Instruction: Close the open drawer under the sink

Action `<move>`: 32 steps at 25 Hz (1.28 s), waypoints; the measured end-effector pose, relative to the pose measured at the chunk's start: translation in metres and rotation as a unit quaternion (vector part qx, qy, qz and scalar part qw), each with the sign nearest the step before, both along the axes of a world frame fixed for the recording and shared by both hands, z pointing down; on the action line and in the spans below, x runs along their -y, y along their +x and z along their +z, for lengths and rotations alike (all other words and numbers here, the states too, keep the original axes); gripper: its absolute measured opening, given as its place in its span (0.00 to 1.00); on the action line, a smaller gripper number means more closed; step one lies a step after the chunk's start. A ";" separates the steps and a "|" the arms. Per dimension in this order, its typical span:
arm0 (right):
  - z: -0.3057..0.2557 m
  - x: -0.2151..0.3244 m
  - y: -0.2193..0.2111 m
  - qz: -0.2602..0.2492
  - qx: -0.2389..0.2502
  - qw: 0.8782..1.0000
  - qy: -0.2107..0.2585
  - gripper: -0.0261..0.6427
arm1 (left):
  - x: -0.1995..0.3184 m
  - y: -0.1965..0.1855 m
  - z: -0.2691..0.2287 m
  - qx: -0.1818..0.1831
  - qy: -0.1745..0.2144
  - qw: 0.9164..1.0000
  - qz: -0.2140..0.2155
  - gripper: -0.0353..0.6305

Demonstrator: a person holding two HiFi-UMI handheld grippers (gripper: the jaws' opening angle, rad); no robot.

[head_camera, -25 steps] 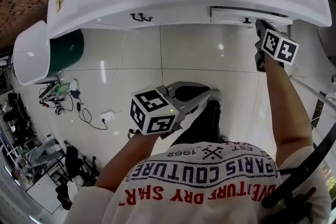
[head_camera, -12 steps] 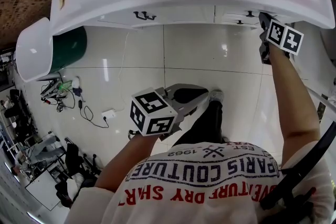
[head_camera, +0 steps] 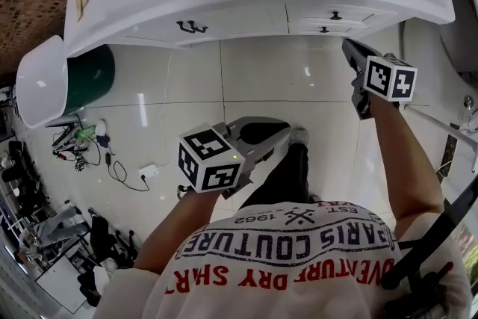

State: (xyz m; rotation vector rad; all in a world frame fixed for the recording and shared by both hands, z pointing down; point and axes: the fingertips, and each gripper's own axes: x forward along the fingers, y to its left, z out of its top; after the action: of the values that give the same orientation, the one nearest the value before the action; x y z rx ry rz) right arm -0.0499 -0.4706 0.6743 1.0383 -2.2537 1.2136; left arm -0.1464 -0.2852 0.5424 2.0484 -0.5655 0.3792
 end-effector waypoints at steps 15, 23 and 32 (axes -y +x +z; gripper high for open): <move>-0.173 -0.277 0.001 -0.162 0.116 0.979 0.046 0.05 | -0.097 0.045 -0.065 -0.005 0.090 0.996 -0.007 0.03; -0.248 -0.460 0.080 -0.165 0.097 0.972 0.137 0.05 | -0.278 0.109 -0.140 -0.008 0.186 0.982 -0.015 0.03; -0.324 -0.629 0.152 -0.161 0.122 0.958 0.206 0.05 | -0.459 0.193 -0.210 -0.018 0.243 0.970 -0.004 0.03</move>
State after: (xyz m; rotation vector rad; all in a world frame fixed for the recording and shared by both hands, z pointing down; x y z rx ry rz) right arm 0.1024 0.1589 0.3507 0.6325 -2.8138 0.7884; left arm 0.0462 0.1737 0.3322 2.5136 -0.6965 0.2098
